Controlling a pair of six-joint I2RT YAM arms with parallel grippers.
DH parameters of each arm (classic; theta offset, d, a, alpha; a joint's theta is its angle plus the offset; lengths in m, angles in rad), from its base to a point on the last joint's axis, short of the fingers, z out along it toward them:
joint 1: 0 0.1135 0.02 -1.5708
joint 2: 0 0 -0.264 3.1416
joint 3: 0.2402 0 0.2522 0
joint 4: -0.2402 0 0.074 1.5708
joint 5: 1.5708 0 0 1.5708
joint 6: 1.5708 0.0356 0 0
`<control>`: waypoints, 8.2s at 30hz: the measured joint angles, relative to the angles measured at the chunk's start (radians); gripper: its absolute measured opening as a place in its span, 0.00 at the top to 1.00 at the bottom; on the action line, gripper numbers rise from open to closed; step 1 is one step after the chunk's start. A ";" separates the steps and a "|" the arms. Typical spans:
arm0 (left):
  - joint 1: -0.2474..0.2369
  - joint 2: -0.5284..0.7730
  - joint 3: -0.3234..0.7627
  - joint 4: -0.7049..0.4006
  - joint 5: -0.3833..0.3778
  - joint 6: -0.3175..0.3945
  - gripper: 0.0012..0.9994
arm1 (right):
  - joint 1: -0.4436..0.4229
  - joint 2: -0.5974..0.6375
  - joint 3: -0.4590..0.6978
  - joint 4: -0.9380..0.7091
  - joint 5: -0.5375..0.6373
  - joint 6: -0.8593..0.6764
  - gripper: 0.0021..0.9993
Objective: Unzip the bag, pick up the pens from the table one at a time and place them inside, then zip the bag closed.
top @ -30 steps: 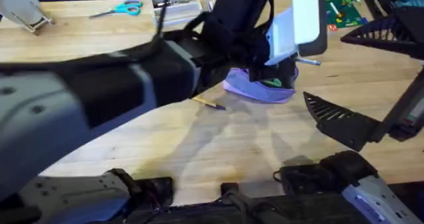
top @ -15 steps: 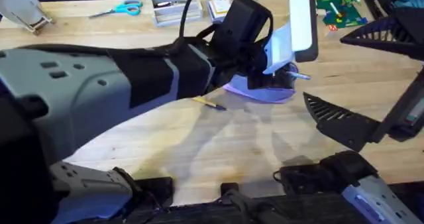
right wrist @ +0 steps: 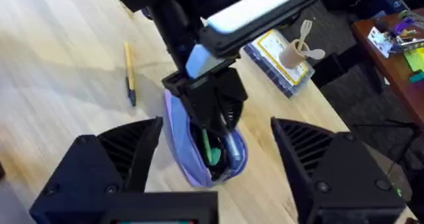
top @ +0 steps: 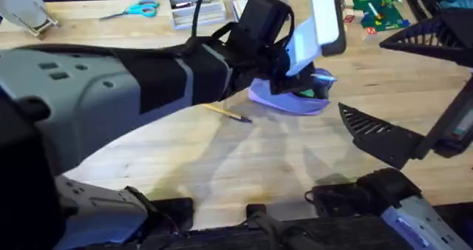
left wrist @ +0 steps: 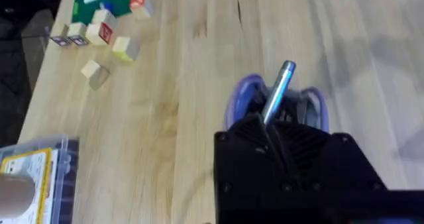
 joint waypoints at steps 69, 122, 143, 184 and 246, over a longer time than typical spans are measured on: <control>0.093 -0.141 0.003 -0.218 -0.108 -0.133 0.01 | 0.000 0.000 0.000 -0.011 0.000 0.000 0.00; 0.304 -0.271 0.004 -0.936 -0.264 0.569 0.01 | 0.000 0.000 0.000 -0.019 0.000 0.000 0.00; 0.278 0.000 0.004 -0.844 -0.271 0.576 0.01 | 0.000 0.000 0.000 -0.019 0.000 0.000 0.00; 0.245 0.041 0.027 -0.817 -0.278 0.556 0.96 | 0.000 0.000 0.000 -0.019 0.000 -0.004 0.00; -0.018 0.091 0.617 -0.969 -0.044 0.339 0.96 | 0.000 0.000 0.000 -0.020 0.000 -0.004 0.00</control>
